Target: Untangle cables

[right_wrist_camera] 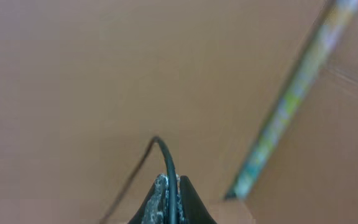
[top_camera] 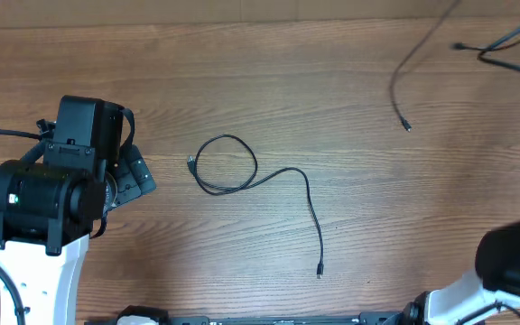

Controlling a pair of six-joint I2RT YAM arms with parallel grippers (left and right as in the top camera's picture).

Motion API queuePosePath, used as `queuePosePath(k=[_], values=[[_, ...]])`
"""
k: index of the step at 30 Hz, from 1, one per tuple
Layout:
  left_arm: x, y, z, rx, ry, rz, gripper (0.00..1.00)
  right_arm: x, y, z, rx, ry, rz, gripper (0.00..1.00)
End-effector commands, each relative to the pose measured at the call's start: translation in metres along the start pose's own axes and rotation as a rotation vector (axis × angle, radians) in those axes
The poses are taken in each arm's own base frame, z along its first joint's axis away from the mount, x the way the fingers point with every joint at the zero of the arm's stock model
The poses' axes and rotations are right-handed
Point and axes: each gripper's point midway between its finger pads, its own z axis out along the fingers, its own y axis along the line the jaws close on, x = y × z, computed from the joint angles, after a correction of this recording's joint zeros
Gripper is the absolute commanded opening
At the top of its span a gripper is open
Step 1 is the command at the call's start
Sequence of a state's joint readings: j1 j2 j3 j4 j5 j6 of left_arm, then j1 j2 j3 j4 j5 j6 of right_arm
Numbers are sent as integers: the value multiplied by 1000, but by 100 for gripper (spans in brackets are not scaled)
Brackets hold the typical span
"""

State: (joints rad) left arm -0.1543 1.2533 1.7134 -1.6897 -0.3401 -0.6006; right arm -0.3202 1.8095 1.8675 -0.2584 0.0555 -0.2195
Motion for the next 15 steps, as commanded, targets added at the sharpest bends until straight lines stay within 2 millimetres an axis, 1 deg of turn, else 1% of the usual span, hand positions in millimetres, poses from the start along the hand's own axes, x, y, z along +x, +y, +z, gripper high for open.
queuePosePath(k=[1,2,4,6,7,8,9,10,11,12,15], values=[[-1,1,1,-4,3,-20,100,99,-2,50,-16,218,106,6],[-1,1,1,-4,3,-20,99,134,2,61,-21,303,106,9],[-1,1,1,-4,3,-20,100,193,10,71,-30,449,107,15],[-1,1,1,-4,3,-20,100,241,13,74,-5,569,125,17],[-1,1,1,-4,3,-21,100,261,13,74,9,617,134,17],[-1,1,1,-4,3,-20,99,273,15,74,11,648,142,21],[-1,1,1,-4,3,-20,100,282,16,73,13,673,156,38],[-1,1,1,-4,3,-20,99,287,17,71,12,690,154,63],[-1,1,1,-4,3,-20,99,289,17,70,13,700,152,82],[-1,1,1,-4,3,-20,99,289,17,69,14,703,152,100],[-1,1,1,-4,3,-20,99,281,18,63,10,708,151,100]])
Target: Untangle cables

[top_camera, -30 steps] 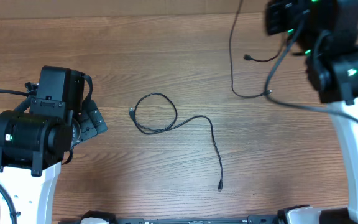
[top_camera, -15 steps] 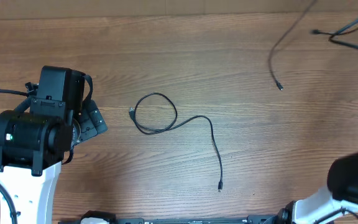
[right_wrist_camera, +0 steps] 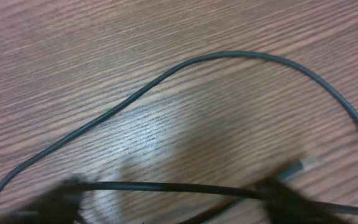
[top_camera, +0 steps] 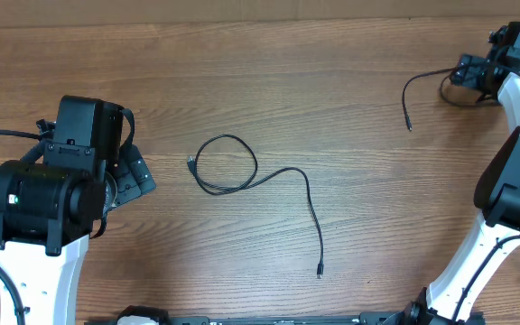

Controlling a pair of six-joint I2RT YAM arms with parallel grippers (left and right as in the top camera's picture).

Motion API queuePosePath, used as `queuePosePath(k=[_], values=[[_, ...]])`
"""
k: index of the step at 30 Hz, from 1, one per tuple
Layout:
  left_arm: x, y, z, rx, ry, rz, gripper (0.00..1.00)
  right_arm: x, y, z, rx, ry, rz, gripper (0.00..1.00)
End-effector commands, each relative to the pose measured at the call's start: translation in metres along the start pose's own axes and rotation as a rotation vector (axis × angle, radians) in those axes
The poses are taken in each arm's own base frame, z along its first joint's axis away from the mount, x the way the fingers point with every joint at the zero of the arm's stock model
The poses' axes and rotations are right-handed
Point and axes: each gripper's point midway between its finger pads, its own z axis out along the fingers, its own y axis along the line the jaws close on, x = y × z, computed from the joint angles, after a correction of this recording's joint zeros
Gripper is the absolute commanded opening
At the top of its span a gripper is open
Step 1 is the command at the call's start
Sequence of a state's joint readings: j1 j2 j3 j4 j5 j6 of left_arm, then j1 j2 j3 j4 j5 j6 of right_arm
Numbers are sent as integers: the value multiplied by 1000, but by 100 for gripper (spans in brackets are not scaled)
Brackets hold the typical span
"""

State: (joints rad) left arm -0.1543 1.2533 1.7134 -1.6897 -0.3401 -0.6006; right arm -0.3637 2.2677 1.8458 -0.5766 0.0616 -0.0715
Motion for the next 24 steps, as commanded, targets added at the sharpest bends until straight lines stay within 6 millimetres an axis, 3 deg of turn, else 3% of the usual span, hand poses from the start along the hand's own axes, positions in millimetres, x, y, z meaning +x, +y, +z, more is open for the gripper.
queuePosePath(k=[1,6,12,18,24], values=[[-1,1,1,-4,3,-21,100,-35,-1,-41,7,-89,24,100],[-1,1,1,-4,3,-20,100,-29,22,-55,-97,-54,73,100],[-1,1,1,-4,3,-20,100,-9,60,-61,-218,34,81,100],[-1,1,1,-4,3,-20,100,12,117,-74,-408,120,39,100],[-1,1,1,-4,3,-20,100,22,149,-78,-398,126,-60,100]])
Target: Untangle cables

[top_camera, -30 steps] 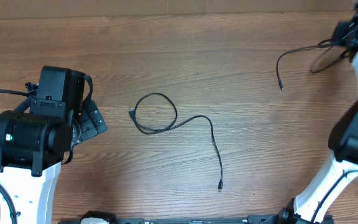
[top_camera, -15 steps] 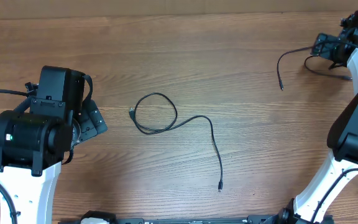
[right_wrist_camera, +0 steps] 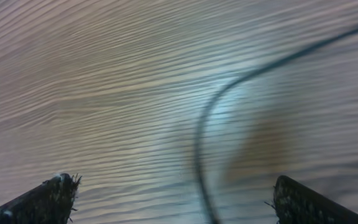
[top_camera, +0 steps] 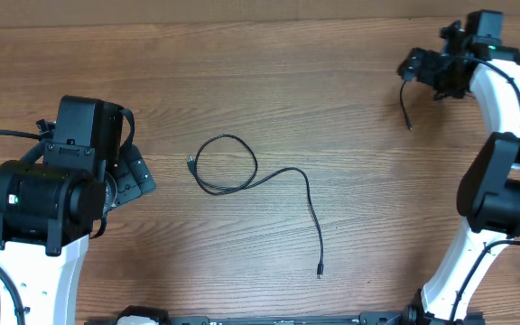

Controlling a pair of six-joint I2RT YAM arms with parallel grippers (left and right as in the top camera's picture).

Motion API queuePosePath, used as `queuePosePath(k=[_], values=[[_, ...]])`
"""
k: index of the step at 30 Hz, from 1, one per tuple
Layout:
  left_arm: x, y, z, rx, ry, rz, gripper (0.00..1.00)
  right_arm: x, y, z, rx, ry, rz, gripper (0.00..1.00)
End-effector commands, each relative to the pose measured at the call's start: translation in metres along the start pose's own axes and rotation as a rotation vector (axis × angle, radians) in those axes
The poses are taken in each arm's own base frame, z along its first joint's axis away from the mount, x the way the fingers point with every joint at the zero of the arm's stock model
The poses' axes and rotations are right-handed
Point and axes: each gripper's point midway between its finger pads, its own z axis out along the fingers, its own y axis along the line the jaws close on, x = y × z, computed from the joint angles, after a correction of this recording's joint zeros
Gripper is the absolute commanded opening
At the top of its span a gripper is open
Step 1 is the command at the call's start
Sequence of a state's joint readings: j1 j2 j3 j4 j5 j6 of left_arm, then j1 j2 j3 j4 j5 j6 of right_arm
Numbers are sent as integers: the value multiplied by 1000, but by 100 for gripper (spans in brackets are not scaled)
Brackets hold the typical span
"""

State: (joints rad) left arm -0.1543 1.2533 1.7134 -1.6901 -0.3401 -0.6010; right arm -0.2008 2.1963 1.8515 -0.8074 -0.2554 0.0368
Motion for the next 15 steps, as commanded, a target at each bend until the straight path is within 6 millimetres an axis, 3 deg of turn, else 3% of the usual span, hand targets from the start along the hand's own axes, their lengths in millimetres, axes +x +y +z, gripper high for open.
queuePosePath(k=[1,7,12,15], values=[[-1,1,1,-4,3,-20,100,-12,20,-18,17,-45,-61,100],[-1,1,1,-4,3,-20,100,5,17,-17,47,22,-48,98],[-1,1,1,-4,3,-20,100,21,2,-14,124,75,-37,59],[-1,1,1,-4,3,-20,100,32,-10,-12,183,107,-32,54]])
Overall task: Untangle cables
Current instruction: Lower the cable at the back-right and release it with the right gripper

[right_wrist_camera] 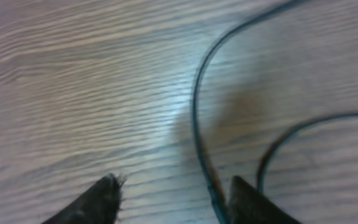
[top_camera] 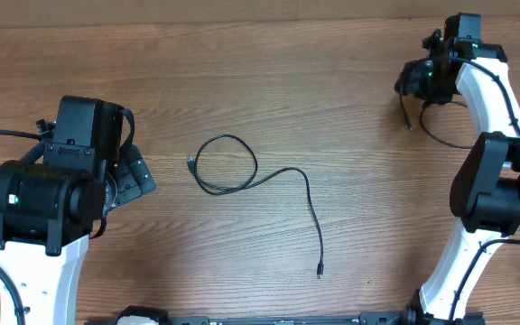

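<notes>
One thin black cable lies in a loop at the table's middle, its tail running to a plug near the front edge. A second black cable lies at the far right. My right gripper is low over it. In the right wrist view the right gripper is open, and a strand of the second cable runs between the fingers, close to the right fingertip. Another strand curves outside that fingertip. My left gripper rests at the left, away from both cables.
The wooden table carries only the two cables. The left arm's bulky body fills the left side. The right arm's white links run along the right edge, up to the back.
My right gripper has shifted slightly and its jaws stand closer together. The cable strand now lies between the fingers, next to the right one. The centre cable and the left arm are unchanged.
At first my right gripper was shut on the second cable, held up off the table at the far right. Then it was open and low, with the cable lying on the wood. Then it stood wide open further left, and now it is narrower around one strand.
</notes>
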Controlling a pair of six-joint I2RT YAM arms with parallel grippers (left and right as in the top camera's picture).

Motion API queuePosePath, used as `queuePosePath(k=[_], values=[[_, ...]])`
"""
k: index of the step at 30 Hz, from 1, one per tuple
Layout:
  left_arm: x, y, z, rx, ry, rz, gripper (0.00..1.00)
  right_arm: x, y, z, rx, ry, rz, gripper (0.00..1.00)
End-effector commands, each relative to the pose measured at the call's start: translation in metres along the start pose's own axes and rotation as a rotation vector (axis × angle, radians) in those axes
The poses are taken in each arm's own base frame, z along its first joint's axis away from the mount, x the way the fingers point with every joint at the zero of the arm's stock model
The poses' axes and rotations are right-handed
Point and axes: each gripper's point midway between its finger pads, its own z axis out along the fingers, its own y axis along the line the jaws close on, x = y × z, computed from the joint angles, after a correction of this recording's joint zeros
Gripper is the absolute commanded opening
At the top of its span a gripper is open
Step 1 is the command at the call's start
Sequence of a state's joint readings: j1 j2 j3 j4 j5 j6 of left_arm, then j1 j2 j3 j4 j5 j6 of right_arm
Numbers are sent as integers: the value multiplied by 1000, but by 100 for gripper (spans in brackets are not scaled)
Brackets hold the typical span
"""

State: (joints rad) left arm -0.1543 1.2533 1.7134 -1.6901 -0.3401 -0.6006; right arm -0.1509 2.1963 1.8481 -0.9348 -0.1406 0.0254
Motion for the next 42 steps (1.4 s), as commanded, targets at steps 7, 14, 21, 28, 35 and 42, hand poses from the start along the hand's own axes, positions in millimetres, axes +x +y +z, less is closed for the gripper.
queuePosePath(k=[7,14,21,28,35,42], values=[[-1,1,1,-4,3,-21,99,32,-34,8,160,55,9,99],[-1,1,1,-4,3,-21,99,56,-49,29,213,89,11,100],[-1,1,1,-4,3,-21,100,56,-54,38,211,60,17,48],[-1,1,1,-4,3,-21,100,24,-67,36,211,-68,39,4],[-1,1,1,-4,3,-21,100,-37,-82,23,208,-323,52,4],[-1,1,1,-4,3,-21,100,-80,-96,12,189,-518,63,6]])
